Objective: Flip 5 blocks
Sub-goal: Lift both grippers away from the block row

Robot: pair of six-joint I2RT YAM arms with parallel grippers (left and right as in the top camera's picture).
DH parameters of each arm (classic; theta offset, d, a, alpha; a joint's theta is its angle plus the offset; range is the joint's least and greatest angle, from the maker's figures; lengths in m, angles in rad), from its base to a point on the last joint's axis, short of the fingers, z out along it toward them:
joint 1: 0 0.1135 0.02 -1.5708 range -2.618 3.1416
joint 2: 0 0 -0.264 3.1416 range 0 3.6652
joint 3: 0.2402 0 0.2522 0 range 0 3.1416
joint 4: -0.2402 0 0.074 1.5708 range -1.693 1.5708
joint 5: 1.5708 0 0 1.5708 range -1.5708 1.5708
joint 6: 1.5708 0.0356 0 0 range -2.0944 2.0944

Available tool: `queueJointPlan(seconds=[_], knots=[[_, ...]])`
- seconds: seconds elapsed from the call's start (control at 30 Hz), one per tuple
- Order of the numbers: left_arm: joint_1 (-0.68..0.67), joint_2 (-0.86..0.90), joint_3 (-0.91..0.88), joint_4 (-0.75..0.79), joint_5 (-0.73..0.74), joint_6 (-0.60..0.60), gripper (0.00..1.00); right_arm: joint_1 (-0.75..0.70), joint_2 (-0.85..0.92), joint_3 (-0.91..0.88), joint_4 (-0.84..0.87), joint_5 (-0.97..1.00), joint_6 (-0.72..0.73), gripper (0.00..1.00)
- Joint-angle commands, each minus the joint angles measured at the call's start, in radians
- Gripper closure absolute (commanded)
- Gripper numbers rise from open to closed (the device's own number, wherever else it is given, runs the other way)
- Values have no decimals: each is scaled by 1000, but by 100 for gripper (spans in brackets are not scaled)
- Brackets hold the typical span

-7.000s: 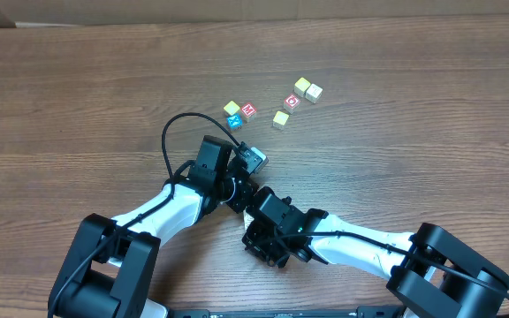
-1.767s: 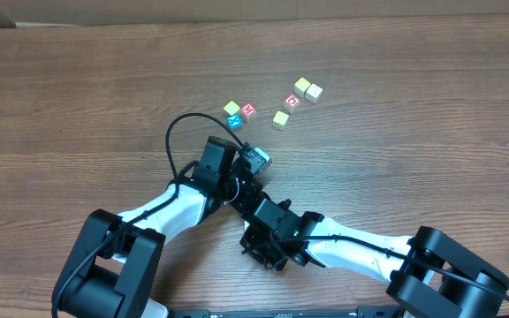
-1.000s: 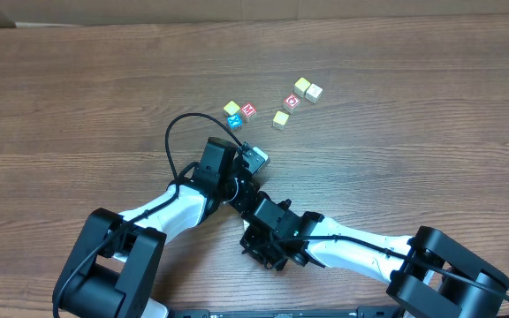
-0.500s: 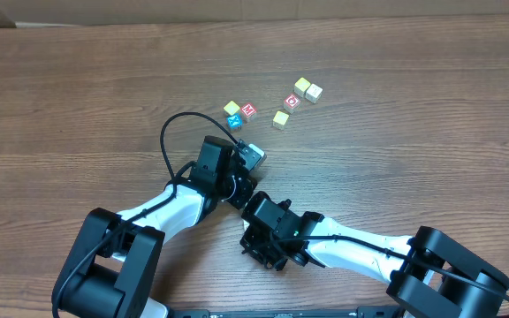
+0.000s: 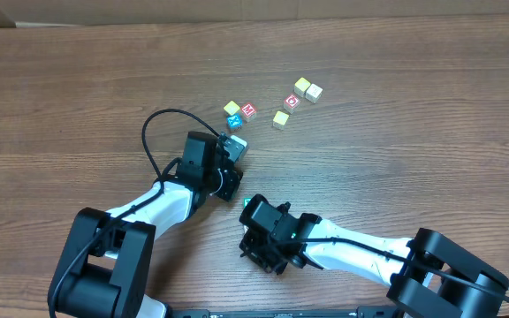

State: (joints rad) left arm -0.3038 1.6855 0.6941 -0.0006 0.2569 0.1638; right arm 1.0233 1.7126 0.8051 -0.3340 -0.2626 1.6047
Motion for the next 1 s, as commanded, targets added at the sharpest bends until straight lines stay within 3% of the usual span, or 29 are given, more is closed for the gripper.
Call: queueJointPlan(seconds=[0.0, 0.33, 0.63, 0.77, 0.97], knots=[[16, 14, 11, -11, 2, -6, 96, 45, 16, -19, -30, -3, 34, 96], [23, 14, 95, -129, -23, 12, 96, 80, 4, -19, -173, -48, 98, 96], [151, 14, 343, -477, -42, 6, 96, -66, -89, -19, -333, 31, 79, 96], [214, 8, 423, -582, -3, -12, 96, -196, -126, -19, -381, 53, -25, 96], [272, -87, 439, -617, 115, -19, 96, -524, -166, -6, -412, -3, -334, 96]])
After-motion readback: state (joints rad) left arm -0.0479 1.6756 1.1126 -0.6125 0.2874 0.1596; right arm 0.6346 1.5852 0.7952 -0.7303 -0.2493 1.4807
